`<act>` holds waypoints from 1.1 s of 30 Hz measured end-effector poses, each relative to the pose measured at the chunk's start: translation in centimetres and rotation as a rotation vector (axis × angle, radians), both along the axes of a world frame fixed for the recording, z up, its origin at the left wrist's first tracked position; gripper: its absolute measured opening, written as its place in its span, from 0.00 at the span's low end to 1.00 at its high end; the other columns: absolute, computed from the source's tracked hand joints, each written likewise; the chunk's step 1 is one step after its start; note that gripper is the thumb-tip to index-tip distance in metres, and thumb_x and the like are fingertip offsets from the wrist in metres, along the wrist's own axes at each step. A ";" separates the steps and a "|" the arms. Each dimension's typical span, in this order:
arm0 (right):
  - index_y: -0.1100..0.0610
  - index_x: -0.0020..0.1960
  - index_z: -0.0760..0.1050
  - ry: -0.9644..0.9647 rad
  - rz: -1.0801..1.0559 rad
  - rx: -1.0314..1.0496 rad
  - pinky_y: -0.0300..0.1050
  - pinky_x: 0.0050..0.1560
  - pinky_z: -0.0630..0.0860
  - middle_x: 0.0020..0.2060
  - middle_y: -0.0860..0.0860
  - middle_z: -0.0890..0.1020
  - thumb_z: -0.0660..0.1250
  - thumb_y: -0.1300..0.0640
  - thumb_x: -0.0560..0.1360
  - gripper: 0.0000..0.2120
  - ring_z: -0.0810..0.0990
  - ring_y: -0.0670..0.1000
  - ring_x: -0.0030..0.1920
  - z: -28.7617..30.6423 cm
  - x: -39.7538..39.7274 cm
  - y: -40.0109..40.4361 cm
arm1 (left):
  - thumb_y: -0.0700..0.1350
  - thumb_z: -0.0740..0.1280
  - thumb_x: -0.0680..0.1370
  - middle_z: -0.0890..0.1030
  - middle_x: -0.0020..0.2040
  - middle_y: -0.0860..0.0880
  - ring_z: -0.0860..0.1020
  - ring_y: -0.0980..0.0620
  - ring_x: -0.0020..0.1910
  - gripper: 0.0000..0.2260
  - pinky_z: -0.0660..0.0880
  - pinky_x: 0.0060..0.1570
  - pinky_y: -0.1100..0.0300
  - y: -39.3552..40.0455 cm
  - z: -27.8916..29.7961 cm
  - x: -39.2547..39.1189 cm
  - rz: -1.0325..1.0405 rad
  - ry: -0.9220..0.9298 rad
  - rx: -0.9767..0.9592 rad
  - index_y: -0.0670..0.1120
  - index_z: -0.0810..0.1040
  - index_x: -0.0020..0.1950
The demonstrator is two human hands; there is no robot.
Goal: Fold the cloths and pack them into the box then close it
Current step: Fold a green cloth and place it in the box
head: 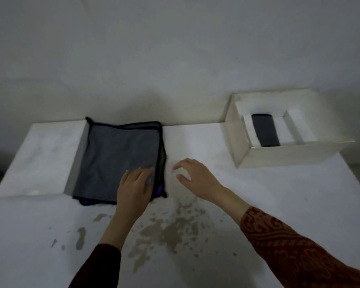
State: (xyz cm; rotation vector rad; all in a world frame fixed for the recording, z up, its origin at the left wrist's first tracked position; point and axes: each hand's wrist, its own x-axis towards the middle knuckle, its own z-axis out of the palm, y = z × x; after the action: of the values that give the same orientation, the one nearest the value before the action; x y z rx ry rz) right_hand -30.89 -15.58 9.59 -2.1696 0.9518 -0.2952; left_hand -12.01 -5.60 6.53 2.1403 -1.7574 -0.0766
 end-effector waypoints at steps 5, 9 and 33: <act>0.54 0.57 0.75 0.063 -0.005 0.033 0.43 0.53 0.75 0.54 0.51 0.79 0.62 0.55 0.77 0.10 0.77 0.51 0.54 -4.7 6.9 5.4 | 0.38 0.67 0.73 0.78 0.61 0.41 0.77 0.39 0.60 0.19 0.74 0.59 0.44 3.2 -3.5 4.8 0.031 0.053 0.150 0.42 0.74 0.64; 0.55 0.57 0.75 0.213 0.047 -0.080 0.47 0.53 0.74 0.53 0.52 0.78 0.66 0.54 0.74 0.13 0.73 0.53 0.55 -7.1 10.7 7.1 | 0.40 0.68 0.73 0.74 0.66 0.37 0.71 0.37 0.67 0.20 0.70 0.64 0.41 4.4 -5.9 7.7 0.014 0.067 0.275 0.42 0.73 0.66; 0.65 0.54 0.77 0.176 0.211 -0.531 0.46 0.43 0.78 0.45 0.60 0.79 0.76 0.64 0.64 0.20 0.78 0.59 0.46 -6.8 13.0 3.7 | 0.36 0.64 0.66 0.80 0.55 0.39 0.78 0.39 0.57 0.19 0.75 0.53 0.44 5.3 -6.0 14.6 0.024 -0.138 0.174 0.42 0.78 0.56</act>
State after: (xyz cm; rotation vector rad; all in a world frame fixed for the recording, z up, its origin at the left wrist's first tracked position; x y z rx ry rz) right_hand -17.93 -11.89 2.81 -2.7974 0.7886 -0.2800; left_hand 2.58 -0.27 0.49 2.3400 -1.8627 -0.0802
